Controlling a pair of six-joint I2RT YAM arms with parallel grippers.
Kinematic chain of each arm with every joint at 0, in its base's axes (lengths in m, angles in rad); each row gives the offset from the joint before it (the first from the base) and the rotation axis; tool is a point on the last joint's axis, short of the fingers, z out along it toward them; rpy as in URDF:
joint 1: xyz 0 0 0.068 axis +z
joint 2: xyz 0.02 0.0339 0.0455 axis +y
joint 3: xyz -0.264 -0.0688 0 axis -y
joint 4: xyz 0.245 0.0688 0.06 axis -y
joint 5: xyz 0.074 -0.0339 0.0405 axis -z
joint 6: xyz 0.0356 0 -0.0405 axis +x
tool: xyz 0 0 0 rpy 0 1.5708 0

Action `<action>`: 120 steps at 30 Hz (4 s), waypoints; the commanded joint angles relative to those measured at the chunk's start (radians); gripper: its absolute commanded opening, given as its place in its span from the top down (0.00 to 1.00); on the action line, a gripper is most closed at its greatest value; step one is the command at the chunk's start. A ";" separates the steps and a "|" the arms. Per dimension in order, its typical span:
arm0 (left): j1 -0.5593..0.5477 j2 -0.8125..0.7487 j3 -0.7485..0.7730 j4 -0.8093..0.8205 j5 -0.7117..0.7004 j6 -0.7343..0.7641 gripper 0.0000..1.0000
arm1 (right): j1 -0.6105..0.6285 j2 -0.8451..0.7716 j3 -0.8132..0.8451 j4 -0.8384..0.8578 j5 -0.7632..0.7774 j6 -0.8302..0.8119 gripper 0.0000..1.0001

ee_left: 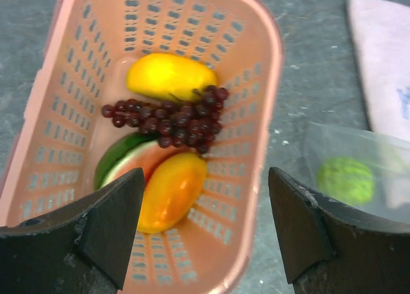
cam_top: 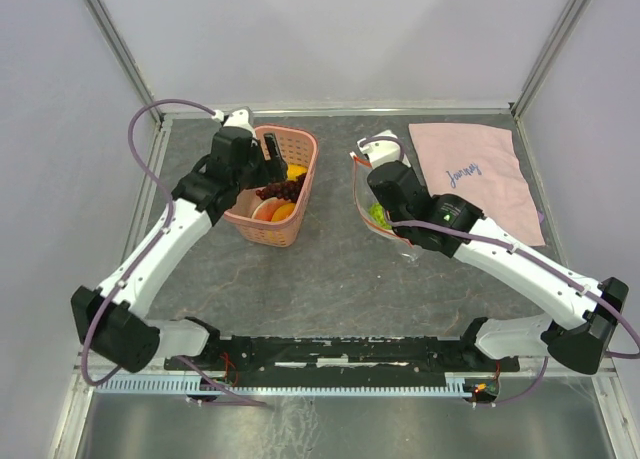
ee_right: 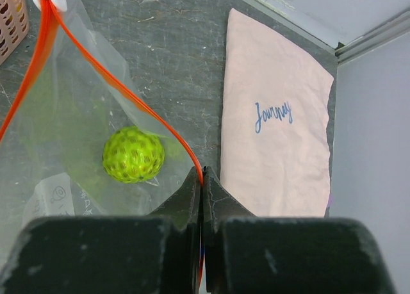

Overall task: Place the food in the zip-top bag and seal the zipper
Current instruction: Pick up the fake fruit from the bin, then place the fake fruit in the zipper food storage bag.

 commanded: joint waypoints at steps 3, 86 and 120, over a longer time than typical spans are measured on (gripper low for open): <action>0.080 0.185 0.088 -0.046 0.055 0.079 0.16 | -0.003 -0.005 -0.010 0.033 0.023 -0.009 0.99; 0.141 -0.015 -0.119 0.212 0.175 -0.002 0.97 | -0.003 0.015 -0.009 0.052 -0.179 0.056 0.99; -0.032 -0.397 -0.487 0.991 0.584 -0.384 0.97 | -0.003 0.003 -0.089 0.255 -0.356 0.170 0.99</action>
